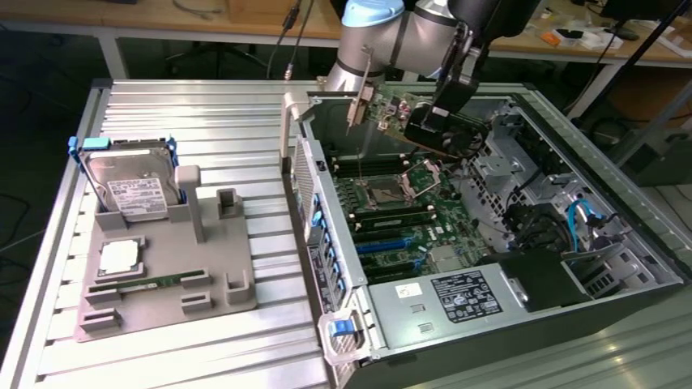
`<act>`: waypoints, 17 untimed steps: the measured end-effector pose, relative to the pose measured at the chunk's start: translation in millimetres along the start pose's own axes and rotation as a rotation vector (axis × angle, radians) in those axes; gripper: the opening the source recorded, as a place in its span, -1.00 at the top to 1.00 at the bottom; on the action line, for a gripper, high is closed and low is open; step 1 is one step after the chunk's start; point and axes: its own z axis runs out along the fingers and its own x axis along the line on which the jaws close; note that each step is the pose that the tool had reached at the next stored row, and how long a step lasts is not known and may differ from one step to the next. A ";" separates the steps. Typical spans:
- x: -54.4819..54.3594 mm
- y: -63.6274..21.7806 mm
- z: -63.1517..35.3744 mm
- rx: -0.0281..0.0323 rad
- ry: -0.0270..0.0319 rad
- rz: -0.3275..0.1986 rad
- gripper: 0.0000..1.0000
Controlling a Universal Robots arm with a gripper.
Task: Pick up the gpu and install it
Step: 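Insert the gpu into the slot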
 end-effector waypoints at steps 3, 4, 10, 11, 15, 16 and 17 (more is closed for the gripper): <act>0.0 0.0 0.0 0.0000 0.0000 0.000 0.47; 0.0 0.0 0.0 0.0000 0.0000 0.000 0.47; 0.0 0.0 0.0 0.0000 0.0001 0.000 0.47; 0.0 0.0 0.0 0.0000 0.0000 0.000 0.47; -0.6 0.3 0.1 -0.0002 0.0003 -0.007 0.47; -0.5 0.3 0.1 -0.0003 0.0005 -0.011 0.47; -0.5 0.3 0.1 -0.0005 0.0007 -0.016 0.47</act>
